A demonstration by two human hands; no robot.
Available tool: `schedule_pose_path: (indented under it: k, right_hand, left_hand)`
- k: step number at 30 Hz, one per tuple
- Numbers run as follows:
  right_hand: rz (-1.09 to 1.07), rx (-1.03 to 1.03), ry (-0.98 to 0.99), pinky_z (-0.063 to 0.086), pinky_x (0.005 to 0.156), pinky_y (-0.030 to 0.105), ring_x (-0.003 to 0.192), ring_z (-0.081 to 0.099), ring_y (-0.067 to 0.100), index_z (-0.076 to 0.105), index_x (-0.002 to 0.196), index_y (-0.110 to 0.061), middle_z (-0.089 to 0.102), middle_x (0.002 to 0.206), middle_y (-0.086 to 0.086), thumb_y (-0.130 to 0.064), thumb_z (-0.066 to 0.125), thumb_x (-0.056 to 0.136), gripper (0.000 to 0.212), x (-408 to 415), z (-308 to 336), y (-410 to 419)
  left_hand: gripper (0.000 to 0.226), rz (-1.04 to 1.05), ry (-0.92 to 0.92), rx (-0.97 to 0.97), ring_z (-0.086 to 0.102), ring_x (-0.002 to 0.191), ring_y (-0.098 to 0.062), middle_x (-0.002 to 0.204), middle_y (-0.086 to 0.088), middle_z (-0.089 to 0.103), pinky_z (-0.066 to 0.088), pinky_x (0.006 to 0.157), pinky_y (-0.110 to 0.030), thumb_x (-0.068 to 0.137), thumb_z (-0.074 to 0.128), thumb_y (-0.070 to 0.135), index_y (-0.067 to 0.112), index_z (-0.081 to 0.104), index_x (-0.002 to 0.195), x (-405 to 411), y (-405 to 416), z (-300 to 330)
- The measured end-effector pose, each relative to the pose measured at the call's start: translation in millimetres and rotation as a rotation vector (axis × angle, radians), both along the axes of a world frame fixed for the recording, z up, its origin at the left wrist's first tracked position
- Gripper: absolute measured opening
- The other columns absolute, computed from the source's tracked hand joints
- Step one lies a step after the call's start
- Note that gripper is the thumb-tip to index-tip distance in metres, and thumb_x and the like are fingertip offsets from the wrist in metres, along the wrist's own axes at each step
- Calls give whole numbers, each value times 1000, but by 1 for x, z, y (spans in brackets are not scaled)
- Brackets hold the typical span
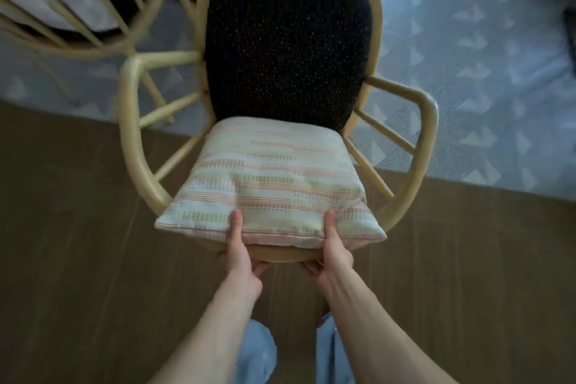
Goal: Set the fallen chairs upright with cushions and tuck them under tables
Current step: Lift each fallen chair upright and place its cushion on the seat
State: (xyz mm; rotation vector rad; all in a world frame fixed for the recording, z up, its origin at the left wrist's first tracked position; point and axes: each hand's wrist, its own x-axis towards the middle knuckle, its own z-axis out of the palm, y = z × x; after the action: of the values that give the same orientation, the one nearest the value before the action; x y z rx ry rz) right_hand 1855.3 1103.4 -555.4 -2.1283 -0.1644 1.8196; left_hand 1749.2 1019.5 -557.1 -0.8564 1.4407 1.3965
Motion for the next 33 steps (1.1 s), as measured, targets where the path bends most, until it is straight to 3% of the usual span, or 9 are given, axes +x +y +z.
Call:
schedule_pose_path:
  k: [5,8,11,15,17,20,24,28,33]
  right_hand:
    - [-10,55,5,60,46,42,76,68,30,49,108,-8,66,88,12,-53,89,66,73,-38,48,22]
    - [-13,87,-14,61,49,49,80,67,32,51,106,-10,65,90,12,-52,91,65,71,-57,66,50]
    - [-24,119,-42,60,49,52,82,70,36,53,94,-8,67,94,15,-49,93,64,65,-73,77,81]
    - [-73,135,-74,61,55,60,84,72,39,55,84,-11,70,94,16,-48,96,60,60,-95,89,119]
    - [-80,158,-106,59,44,48,77,71,34,57,80,-12,70,89,12,-51,96,58,59,-107,94,136]
    - [-59,194,-176,56,39,42,68,67,28,56,77,-12,67,82,7,-56,95,57,62,-128,103,172]
    - [-3,219,-245,63,57,51,80,69,31,65,101,-12,69,96,10,-62,89,59,70,-160,113,232]
    - [-19,273,-226,55,38,38,61,66,24,70,103,-8,63,80,3,-55,88,67,62,-188,120,284]
    - [-16,261,-200,56,40,39,57,66,25,59,83,-9,61,76,3,-45,86,76,45,-211,125,326]
  left_hand:
    - [80,6,23,-25,67,96,-27,113,-7,68,56,68,-40,69,74,72,24,55,129,-45,26,51]
    - [89,8,22,-22,66,99,-32,117,-12,64,59,65,-44,65,81,67,19,47,131,-72,50,72]
    - [96,-27,3,-2,63,109,-38,126,-15,60,60,77,-54,66,83,63,19,42,141,-91,80,86]
    - [94,-30,-35,-4,64,106,-38,125,-15,62,59,82,-60,67,85,59,18,44,141,-119,121,101]
    - [93,-33,-37,-13,65,105,-35,123,-13,65,60,83,-55,65,87,58,17,49,139,-131,141,107]
    - [90,-56,-12,-35,67,98,-31,119,-12,66,60,68,-46,63,89,56,16,53,135,-152,176,121]
    - [89,-68,29,-41,68,92,-31,119,-14,66,59,47,-40,64,91,50,14,52,135,-185,231,138]
    - [81,-111,52,-27,67,102,-36,121,-17,65,61,51,-44,70,88,50,13,55,133,-209,285,145]
    - [65,-99,70,-34,69,93,-38,115,-20,66,61,51,-54,78,84,42,10,55,127,-230,328,152]
